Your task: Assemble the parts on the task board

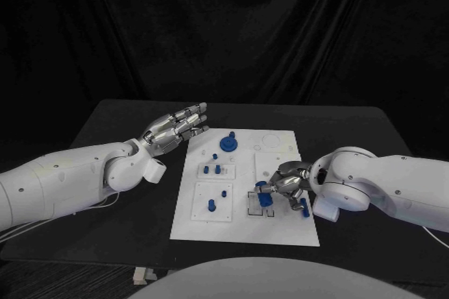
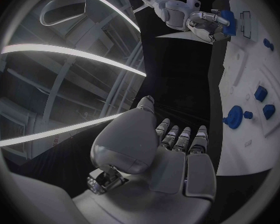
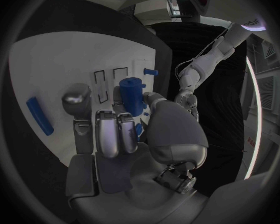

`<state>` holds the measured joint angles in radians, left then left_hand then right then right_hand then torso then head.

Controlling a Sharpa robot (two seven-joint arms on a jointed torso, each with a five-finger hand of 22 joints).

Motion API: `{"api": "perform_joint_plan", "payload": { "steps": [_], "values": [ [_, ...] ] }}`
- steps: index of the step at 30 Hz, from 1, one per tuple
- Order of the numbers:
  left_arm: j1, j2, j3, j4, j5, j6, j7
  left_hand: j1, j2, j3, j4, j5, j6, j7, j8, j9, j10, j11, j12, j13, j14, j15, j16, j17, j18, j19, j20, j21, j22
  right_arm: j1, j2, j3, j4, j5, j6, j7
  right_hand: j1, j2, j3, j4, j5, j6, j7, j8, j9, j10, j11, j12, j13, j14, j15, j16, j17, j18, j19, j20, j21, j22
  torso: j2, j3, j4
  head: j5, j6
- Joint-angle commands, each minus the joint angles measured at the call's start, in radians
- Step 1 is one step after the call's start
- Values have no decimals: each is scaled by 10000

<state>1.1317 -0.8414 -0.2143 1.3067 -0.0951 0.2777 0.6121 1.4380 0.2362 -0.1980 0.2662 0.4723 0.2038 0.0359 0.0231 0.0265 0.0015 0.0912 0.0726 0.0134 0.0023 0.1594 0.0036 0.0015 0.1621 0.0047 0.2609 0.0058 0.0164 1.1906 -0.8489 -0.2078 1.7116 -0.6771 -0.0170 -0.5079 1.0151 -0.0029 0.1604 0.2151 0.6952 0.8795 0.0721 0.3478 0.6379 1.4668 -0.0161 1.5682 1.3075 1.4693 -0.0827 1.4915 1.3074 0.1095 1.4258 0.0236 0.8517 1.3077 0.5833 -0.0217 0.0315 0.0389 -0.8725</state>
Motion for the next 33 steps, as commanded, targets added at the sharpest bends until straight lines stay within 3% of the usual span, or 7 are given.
{"api": "perform_joint_plan", "payload": {
  "steps": [1, 18, 26, 28, 33],
  "values": [
    [-11, 35, 11, 19, 24, 153, 90, -15, 98, 48, -10, 34, -20, -7, 52, 14, 24, 69, 25, 11, -23, 58, -36, -15, 142, 3, 98, -4, 14, -82, 55, 2, -29, -580, -94, -344, -174, -30, 2378, -2258, -66, -111, 5, 18, -22, 1040, 75, 26, 2632, 728, 60, -38, 1033, 169, -10, 42, -52, 897, 13, 15, -2, 0, -2],
    [-15, 36, 11, 15, 24, 222, 38, -9, 123, 70, -12, 42, -32, 1, 50, 12, 21, 50, 16, 8, -23, 70, -36, -15, 144, 5, 106, -2, 18, -211, 174, 2, -41, -1002, 44, -565, -489, 58, 2345, -2008, -346, -373, 79, -64, -149, 1040, 142, 26, 2632, 698, 114, -108, 877, 194, -46, 91, -231, 845, 6, 14, -10, 62, -2],
    [-19, 53, 11, 4, 24, 254, 4, -9, 137, 80, -10, 39, -29, 3, 50, 13, 21, 45, 15, 8, -23, 83, -36, -15, 144, 5, 112, -1, 20, -222, 227, 2, -33, -1013, 233, -566, -1044, 33, 2034, -1516, -1847, -406, 110, -73, -355, 1040, 184, 26, 2632, 686, 158, -133, 800, 214, -85, 143, -385, 786, 3, 11, -10, 67, -2],
    [-20, 61, 11, -6, 24, 265, -10, -10, 145, 86, -8, 38, -33, 5, 49, 12, 20, 43, 14, 8, -23, 90, -36, -15, 143, 5, 115, -2, 17, -224, 242, 2, -41, -1014, 362, -602, -1274, -16, 1837, -1297, -2724, -422, 123, -95, -474, 1040, 198, 26, 2632, 679, 169, -145, 758, 221, -88, 156, -446, 765, 4, 10, -9, 68, -2],
    [-25, 76, 11, -20, 24, 292, -32, -10, 145, 86, -8, 38, -33, 5, 49, 12, 20, 43, 14, 8, -23, 90, -36, -15, 143, 5, 115, -2, 17, -237, 270, 2, -67, -1015, 696, -709, -1457, -113, 1546, -1126, -3860, -469, 133, -130, -643, 1040, 208, 26, 2632, 667, 178, -167, 694, 235, -97, 167, -553, 730, 8, 14, -9, 106, -2]
  ]
}}
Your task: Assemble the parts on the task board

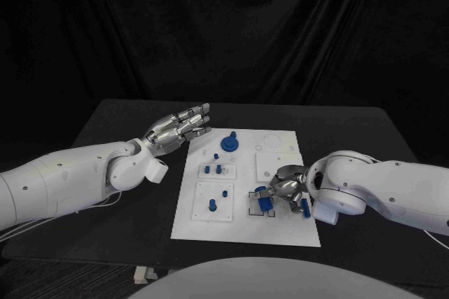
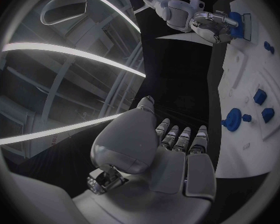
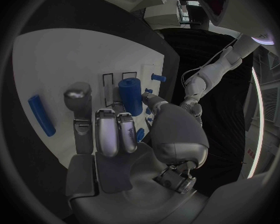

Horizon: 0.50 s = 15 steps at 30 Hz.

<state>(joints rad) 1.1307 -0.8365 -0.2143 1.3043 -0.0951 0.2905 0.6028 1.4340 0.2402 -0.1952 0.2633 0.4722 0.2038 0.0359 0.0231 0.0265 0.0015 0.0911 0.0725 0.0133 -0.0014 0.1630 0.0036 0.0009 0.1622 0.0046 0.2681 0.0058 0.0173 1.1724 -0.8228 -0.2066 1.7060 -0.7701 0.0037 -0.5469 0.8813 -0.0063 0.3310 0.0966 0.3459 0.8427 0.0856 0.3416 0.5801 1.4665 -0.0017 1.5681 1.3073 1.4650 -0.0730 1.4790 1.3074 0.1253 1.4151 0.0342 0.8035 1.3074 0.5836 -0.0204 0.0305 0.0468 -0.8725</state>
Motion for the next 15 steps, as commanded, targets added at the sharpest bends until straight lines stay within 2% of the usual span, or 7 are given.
{"api": "perform_joint_plan", "payload": {
  "steps": [1, 6, 15],
  "values": [
    [-17, 29, 11, 1, 25, 168, 58, 30, 105, 58, 21, 38, -33, 5, 49, 12, 20, 44, 15, 9, 14, 55, -36, -9, 142, 5, 43, -2, 8, -58, 11, -11, -14, -84, 521, -329, -175, -112, -245, 104, -578, -109, 0, -73, -101, 1043, 67, 27, 2635, 705, 83, -53, 668, 82, 3, 63, -112, 722, 5, 2, 0, 33, -2],
    [-24, 45, 11, -20, 25, 194, 34, 30, 105, 58, 21, 38, -33, 5, 49, 12, 20, 44, 15, 9, 14, 55, -36, -9, 142, 5, 43, -2, 8, -75, 26, -11, -42, -85, 666, -378, -249, -234, -584, 165, -730, -117, -1, -68, -202, 1043, 67, 27, 2635, 693, 82, -80, 604, 92, -6, 63, -192, 696, 3, 0, -3, 31, -2],
    [-39, 62, 11, -46, 25, 249, -29, 26, 117, 66, 26, 35, -37, 8, 49, 12, 19, 40, 11, 8, 14, 68, -36, -9, 139, 4, 50, -4, 4, -86, 50, -11, -74, -85, 693, -367, -347, -109, -1097, 386, -1413, -147, 5, -40, -379, 1043, 72, 27, 2635, 668, 86, -136, 478, 121, -55, 70, -431, 626, 5, 3, 1, 25, -2]
  ]
}}
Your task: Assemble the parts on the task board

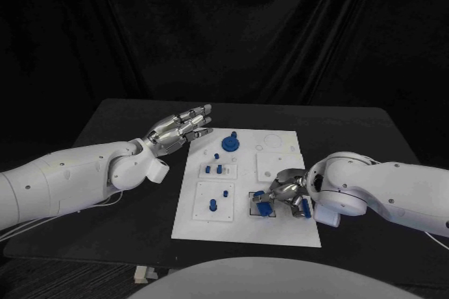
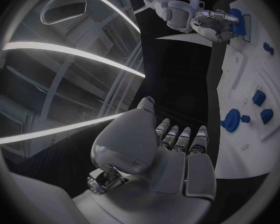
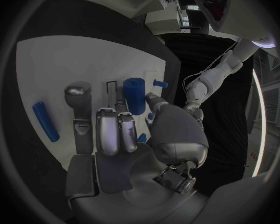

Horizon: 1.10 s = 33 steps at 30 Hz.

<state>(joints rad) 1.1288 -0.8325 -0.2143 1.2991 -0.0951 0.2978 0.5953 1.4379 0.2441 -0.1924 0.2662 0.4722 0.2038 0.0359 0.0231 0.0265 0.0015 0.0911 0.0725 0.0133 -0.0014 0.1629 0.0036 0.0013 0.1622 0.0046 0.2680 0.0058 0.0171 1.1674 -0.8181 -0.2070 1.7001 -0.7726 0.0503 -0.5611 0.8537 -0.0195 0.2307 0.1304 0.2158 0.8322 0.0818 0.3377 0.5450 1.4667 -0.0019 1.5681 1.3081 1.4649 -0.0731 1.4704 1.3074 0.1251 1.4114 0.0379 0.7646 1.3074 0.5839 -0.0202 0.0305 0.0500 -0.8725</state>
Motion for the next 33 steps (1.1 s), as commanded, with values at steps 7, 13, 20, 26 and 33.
{"api": "perform_joint_plan", "payload": {
  "steps": [7, 13, 20, 26, 33],
  "values": [
    [-34, 20, 11, -5, 25, 219, -24, -26, 97, 55, 8, 34, -11, 73, 54, 16, 18, 4, 15, 9, 14, 94, -36, -13, 131, 5, 63, -3, 4, -40, 9, -7, -35, -60, 167, -202, -272, 326, -367, 382, -196, -62, 51, 23, -158, 1041, 85, 27, 2627, 654, 98, -82, 400, 143, -49, 44, -203, 580, 1, 0, -1, 6, -2],
    [-44, 24, 11, -12, 25, 258, -72, -34, 101, 82, 8, 32, 110, 264, 78, 33, 17, -98, 17, 9, 14, 106, -36, -13, 122, 6, 70, -4, 2, -42, 9, -7, -34, -60, 120, -189, -408, 559, -471, 614, -102, -86, 61, 29, -238, 1041, 93, 27, 2627, 647, 105, -91, 373, 151, -61, 50, -279, 560, 0, 0, 1, 5, -2],
    [-52, 28, 11, -17, 25, 284, -108, -35, 101, 89, 7, 32, 150, 306, 85, 38, 17, -116, 13, 9, 14, 108, -36, -13, 121, 7, 72, -3, 3, -45, -14, -7, -20, -60, 48, -148, -580, 606, -695, 868, -308, -110, 73, 37, -334, 1041, 104, 27, 2627, 641, 115, -96, 348, 156, -67, 61, -337, 546, -1, -1, 3, 12, -2],
    [-57, 22, 11, -20, 25, 301, -147, -35, 103, 95, 5, 34, 191, 331, 93, 44, 18, -122, 22, 10, 14, 110, -36, -13, 120, 8, 73, -3, 4, -47, -116, -7, 51, -60, -187, 136, -746, 714, -864, 1151, -409, -105, 76, 59, -405, 1041, 109, 27, 2627, 636, 122, -97, 335, 167, -82, 67, -418, 529, 2, 0, -1, 37, -2],
    [-61, 7, 11, -17, 25, 313, -172, -33, 105, 102, 3, 39, 230, 354, 101, 49, 19, -125, 29, 12, 14, 112, -36, -13, 119, 9, 74, -2, 7, 26, -572, -4, 530, -88, -1082, 1228, 110, 607, -855, 658, 155, 49, 11, 304, -438, 1041, 56, 27, 2627, 681, 79, 14, 518, 156, -25, 37, -319, 572, -1, 2, -1, 93, -2]
  ]
}}
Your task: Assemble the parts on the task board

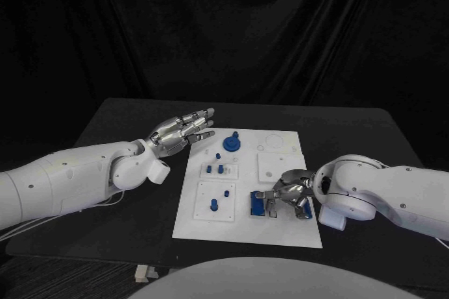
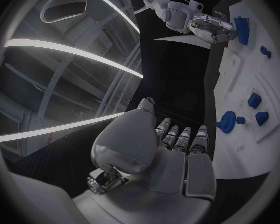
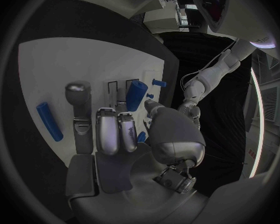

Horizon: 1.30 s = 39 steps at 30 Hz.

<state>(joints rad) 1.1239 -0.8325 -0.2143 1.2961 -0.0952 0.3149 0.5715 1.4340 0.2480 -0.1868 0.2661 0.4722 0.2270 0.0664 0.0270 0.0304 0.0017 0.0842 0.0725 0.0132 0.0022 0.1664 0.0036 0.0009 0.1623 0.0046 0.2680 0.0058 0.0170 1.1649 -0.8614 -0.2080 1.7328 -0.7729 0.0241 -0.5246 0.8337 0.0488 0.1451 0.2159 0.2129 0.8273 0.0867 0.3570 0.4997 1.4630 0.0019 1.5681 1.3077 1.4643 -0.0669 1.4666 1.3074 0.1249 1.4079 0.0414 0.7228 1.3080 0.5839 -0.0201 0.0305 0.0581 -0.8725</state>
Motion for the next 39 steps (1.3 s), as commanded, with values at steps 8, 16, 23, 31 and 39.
{"api": "perform_joint_plan", "payload": {
  "steps": [8, 16, 23, 31, 39],
  "values": [
    [-16, 8, 11, -1, 26, 157, 63, 12, 66, 55, -3, 45, 32, 72, 69, 15, 17, -63, 31, 12, -22, 77, -36, -9, 119, 12, 77, 0, 16, 367, -572, 6, 794, -1052, -1352, 1779, 1285, -345, -247, -906, 44, 91, -188, 1121, 621, 1078, -112, 27, 2631, 710, -91, 138, 639, 122, 104, -96, 326, 671, -3, 2, -3, -42, -2],
    [-20, 2, 11, 8, 26, 171, 65, 15, 66, 59, -7, 50, 36, 80, 71, 15, 17, -65, 31, 12, -22, 77, -36, -9, 119, 13, 77, 1, 19, 357, -567, 4, 771, -1631, -618, 1672, 1719, -303, -877, -1014, -686, -496, -413, 3181, 2370, 1078, -300, 27, 2631, 689, -236, 99, 538, 144, 84, -212, 164, 668, -7, 1, -6, -3, -2],
    [-23, -7, 11, 11, 26, 186, 48, 19, 67, 63, -11, 55, 40, 84, 72, 16, 18, -63, 35, 13, -22, 78, -36, -9, 120, 14, 78, 3, 23, 112, -488, 3, 648, -2606, 53, 1332, 2002, -350, -1414, -1084, -1051, -867, -760, 5325, 4717, 1078, -596, 27, 2631, 712, -469, 155, 636, 131, 163, -422, 188, 691, -11, -4, 3, -30, -2],
    [-28, 9, 11, 4, 25, 225, 29, 31, 68, 75, -24, 65, 49, 92, 74, 16, 19, -50, 37, 13, -22, 80, -36, -9, 121, 15, 83, 3, 22, -37, -357, 3, 508, -3119, 302, 1105, 2161, -324, -1770, -1069, -1085, 3019, -1056, 9321, 8654, 1078, -848, 27, 2631, 711, -678, 154, 624, 119, 228, -609, 161, 702, 5, -2, 1, -61, -2],
    [-34, 11, 11, 3, 25, 251, 7, 40, 70, 85, -35, 74, 50, 94, 74, 16, 20, -37, 43, 14, -22, 83, -36, -9, 121, 16, 86, 3, 23, -191, -149, 2, 339, -3252, 313, 987, 2242, -298, -1775, -1103, -1063, 2936, -1076, 9318, 8733, 1078, -868, 27, 2631, 698, -695, 124, 561, 121, 228, -626, 132, 699, 0, 0, -4, -47, -2]
  ]
}}
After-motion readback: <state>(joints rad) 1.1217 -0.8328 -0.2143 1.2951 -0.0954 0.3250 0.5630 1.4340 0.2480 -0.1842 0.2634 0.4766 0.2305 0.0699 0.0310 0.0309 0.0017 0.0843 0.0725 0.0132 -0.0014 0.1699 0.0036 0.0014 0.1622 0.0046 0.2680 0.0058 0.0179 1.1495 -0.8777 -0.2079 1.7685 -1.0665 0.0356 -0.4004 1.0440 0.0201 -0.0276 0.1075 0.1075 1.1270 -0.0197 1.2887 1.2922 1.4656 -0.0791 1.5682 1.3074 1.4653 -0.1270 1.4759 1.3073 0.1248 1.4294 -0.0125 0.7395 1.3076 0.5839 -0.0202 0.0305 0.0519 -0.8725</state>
